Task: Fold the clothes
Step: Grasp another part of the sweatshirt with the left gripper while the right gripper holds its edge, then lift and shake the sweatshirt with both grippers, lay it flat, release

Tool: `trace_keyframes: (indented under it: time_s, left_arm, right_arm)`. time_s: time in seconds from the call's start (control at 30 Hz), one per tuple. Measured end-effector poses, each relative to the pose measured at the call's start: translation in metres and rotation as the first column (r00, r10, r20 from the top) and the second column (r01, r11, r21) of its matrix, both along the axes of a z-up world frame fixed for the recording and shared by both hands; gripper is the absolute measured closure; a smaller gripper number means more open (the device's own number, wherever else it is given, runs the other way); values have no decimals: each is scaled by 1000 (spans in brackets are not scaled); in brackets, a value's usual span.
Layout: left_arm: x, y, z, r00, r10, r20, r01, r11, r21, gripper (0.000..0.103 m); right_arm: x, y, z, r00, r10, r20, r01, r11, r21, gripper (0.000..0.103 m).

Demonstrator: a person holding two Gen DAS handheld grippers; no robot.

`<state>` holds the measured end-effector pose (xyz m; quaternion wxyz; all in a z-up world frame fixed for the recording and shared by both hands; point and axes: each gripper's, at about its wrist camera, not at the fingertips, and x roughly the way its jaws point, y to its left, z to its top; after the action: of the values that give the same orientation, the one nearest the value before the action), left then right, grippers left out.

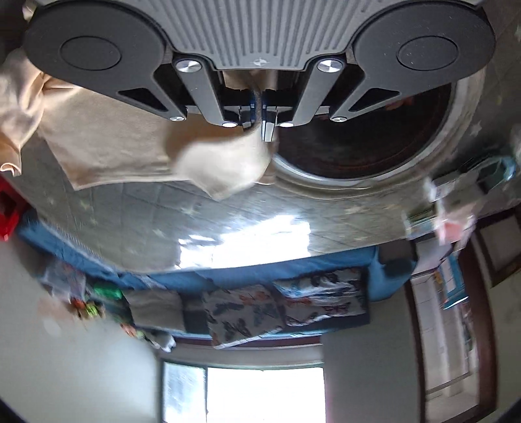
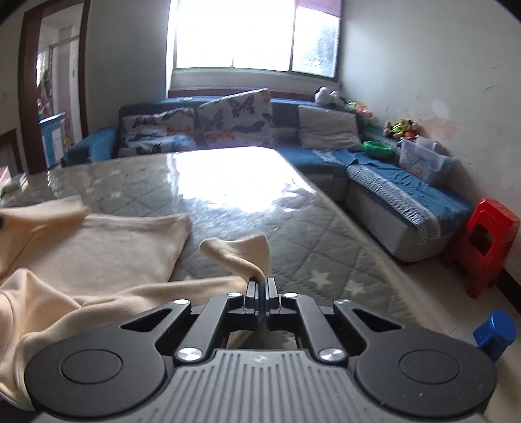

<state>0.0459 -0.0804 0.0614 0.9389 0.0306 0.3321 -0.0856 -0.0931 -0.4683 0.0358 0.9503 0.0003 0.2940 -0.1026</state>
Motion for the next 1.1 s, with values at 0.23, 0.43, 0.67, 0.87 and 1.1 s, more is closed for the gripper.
trace_keyframes:
  time_s: [0.23,0.43,0.67,0.87,1.1]
  left_arm:
    - [-61,78,10,990,143,-7,-143,985,-97,99]
    - [-91,109,-32,964,229,-135,-241,968,-76,98]
    - [-105,110,-25,966,237,-99,-240,971,-15,75]
    - [-109,66,-10,991,116,73,-128,972,198,52]
    - [-96,25,-12,994,-78,78,59,974,220,53]
  right_arm:
    - [-38,-25,21,991,-109,71,110,994,2,100]
    - [-43,-50,-6,978,-207,-33,208,978,28,100]
    - [-42,-65,-22,962,-250,-113,254,967,25,94]
    - [-43,-58,-11,972,-227,-64,229,973,19,87]
    - [-30,-38,-12,987,-148,-69,148,989,0,84]
